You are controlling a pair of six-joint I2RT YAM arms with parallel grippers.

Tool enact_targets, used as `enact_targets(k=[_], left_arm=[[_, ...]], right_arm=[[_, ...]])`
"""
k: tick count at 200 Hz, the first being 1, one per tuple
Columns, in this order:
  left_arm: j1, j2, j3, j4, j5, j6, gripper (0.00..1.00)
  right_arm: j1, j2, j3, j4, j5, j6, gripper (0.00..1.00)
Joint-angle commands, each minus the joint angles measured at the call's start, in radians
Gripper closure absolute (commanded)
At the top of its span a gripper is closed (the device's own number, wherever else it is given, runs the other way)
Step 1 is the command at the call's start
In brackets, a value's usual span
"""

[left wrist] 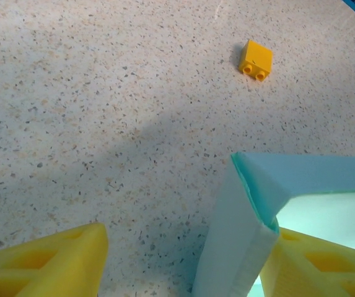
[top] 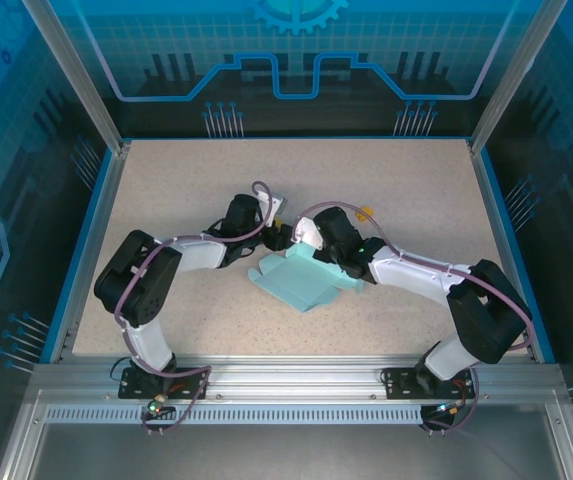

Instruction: Fold the paper box

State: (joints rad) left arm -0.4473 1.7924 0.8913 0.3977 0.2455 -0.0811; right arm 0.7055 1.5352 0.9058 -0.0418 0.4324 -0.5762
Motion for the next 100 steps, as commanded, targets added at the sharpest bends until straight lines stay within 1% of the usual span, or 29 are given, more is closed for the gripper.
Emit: enact_targets(k=[1,26,40,68,100], left_arm=[[0.009,-0.024,-0.017,-0.007,0.054,0.045,0.34],[0.009,0.001,-0.005,-0.017,0.092,0.056,0.34],[0.009,0.016,0.001,-0.018,0.106,0.057,0.36],[0.007,0.049,0.014,-0.021,0.139,0.064,0.45],[0.003,0.074,0.007,0.009,0.154,0.063,0.52]], right_arm=[[-0.011,-0.012,0.024,-0.023,-0.015,-0.007,1.0],[-0.012,-0.012,0.024,-0.021,-0.017,-0.006,1.0],[-0.012,-0.014,0.027,-0.022,-0.019,-0.004,1.0],[-0.013,-0.017,0.025,-0.023,-0.018,-0.003,1.0],[-0.013,-0.017,0.024,-0.023,-0.023,0.001,1.0]])
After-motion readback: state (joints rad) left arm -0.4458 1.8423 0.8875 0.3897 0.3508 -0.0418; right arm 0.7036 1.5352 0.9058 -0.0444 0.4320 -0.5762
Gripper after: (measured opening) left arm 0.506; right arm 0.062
